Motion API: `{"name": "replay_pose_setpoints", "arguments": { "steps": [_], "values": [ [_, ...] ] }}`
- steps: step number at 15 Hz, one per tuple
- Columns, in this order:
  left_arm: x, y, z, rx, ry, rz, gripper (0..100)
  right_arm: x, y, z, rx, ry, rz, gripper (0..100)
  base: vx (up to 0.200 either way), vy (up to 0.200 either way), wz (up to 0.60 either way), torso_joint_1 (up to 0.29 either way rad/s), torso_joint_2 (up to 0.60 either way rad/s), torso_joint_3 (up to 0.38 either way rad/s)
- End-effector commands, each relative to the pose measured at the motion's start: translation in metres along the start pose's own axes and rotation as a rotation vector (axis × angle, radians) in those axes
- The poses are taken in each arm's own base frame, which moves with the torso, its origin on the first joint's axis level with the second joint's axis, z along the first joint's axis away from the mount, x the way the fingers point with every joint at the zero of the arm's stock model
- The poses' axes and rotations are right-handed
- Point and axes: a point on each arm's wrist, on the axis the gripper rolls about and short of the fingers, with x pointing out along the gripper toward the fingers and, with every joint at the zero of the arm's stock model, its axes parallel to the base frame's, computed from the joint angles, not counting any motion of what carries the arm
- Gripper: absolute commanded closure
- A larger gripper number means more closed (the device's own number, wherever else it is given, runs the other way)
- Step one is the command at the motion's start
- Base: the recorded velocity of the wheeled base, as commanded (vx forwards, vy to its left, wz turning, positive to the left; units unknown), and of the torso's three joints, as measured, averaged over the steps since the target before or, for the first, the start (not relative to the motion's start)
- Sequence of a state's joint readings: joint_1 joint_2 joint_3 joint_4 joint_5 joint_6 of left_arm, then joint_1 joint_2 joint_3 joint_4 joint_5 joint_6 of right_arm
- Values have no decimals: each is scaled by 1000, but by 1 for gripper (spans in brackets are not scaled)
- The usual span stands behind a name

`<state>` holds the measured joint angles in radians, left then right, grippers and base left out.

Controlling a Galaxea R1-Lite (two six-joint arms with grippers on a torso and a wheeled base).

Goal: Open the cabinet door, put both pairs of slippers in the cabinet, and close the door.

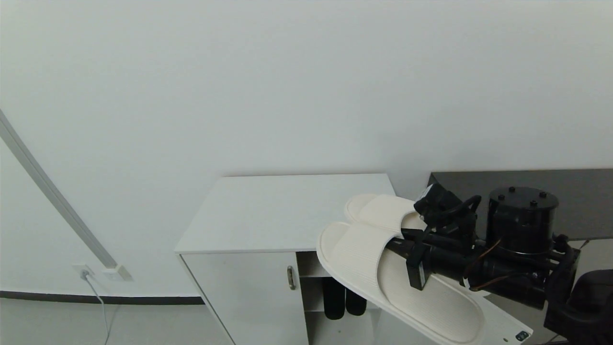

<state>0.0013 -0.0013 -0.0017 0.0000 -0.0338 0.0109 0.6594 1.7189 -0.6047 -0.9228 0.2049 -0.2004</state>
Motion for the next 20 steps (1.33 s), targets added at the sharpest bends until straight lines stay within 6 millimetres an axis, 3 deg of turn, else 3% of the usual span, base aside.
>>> {"name": "replay_pose_setpoints", "arguments": {
  "steps": [1, 4, 11, 20],
  "values": [
    [0, 0, 0, 0, 3, 0, 100, 1, 1, -2, 1, 7, 5, 100, 0, 0, 0, 0, 0, 0],
    [0, 0, 0, 0, 3, 0, 100, 0, 3, -4, 3, 13, 13, 100, 0, 0, 0, 0, 0, 0],
    [0, 0, 0, 0, 1, 0, 100, 5, 5, -11, 10, 38, 27, 100, -200, 0, 0, 4, 6, 0],
    [0, 0, 0, 0, 3, 0, 100, 2, 6, -13, 6, 26, 26, 100, 0, 0, 0, 0, 0, 0]
  ]
}}
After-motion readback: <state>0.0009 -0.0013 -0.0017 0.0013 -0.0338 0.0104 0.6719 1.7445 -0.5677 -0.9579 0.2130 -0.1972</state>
